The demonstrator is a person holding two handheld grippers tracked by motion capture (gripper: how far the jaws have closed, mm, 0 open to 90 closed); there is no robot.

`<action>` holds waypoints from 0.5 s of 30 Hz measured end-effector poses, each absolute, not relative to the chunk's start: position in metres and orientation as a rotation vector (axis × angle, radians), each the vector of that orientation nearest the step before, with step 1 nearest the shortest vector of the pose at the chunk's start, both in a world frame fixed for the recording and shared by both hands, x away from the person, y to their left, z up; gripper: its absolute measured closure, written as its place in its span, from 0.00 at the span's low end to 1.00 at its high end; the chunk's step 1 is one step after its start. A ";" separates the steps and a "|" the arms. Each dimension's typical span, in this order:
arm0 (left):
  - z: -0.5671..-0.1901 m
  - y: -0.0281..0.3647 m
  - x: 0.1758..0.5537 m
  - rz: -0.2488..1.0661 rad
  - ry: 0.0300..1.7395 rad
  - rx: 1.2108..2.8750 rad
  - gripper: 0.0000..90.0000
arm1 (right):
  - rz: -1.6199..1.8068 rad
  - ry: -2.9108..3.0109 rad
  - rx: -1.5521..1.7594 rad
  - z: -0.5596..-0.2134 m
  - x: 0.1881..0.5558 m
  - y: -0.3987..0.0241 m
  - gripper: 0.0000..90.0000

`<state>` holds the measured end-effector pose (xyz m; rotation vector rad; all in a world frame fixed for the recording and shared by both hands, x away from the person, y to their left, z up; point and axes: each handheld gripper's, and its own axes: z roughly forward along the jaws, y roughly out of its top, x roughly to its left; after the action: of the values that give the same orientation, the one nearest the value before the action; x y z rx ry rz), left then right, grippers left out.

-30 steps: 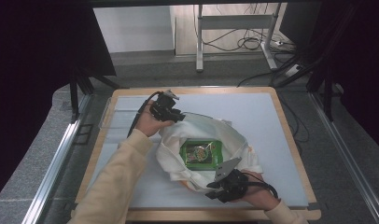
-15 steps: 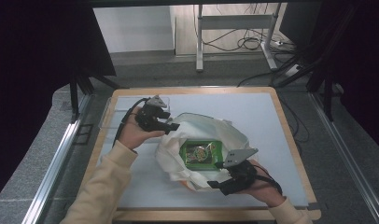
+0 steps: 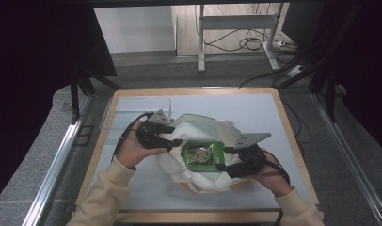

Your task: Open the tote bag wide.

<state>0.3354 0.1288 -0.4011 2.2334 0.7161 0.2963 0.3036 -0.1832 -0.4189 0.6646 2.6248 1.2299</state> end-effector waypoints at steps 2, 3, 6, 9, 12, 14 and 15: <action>-0.405 0.125 0.334 0.280 0.702 2.248 0.49 | 1.225 2.625 0.672 -0.418 0.306 -0.183 0.37; -0.407 0.123 0.333 0.275 0.710 2.239 0.50 | 1.220 2.625 0.680 -0.418 0.309 -0.184 0.37; -0.412 0.119 0.335 0.280 0.724 2.228 0.56 | 1.207 2.624 0.692 -0.416 0.314 -0.184 0.38; -0.416 0.113 0.335 0.298 0.716 2.271 0.71 | 1.195 2.609 0.713 -0.412 0.321 -0.184 0.42; -0.419 0.108 0.333 0.276 0.697 2.293 0.83 | 1.185 2.596 0.688 -0.408 0.325 -0.180 0.52; -0.423 0.107 0.330 0.243 0.688 2.307 0.86 | 1.174 2.596 0.670 -0.405 0.327 -0.176 0.59; -0.423 0.107 0.330 0.243 0.688 2.307 0.88 | 1.174 2.596 0.670 -0.405 0.327 -0.176 0.59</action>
<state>0.3304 0.1075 -0.4228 2.3065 0.6880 0.2430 0.3267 -0.1765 -0.4047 0.6701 2.5960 1.1744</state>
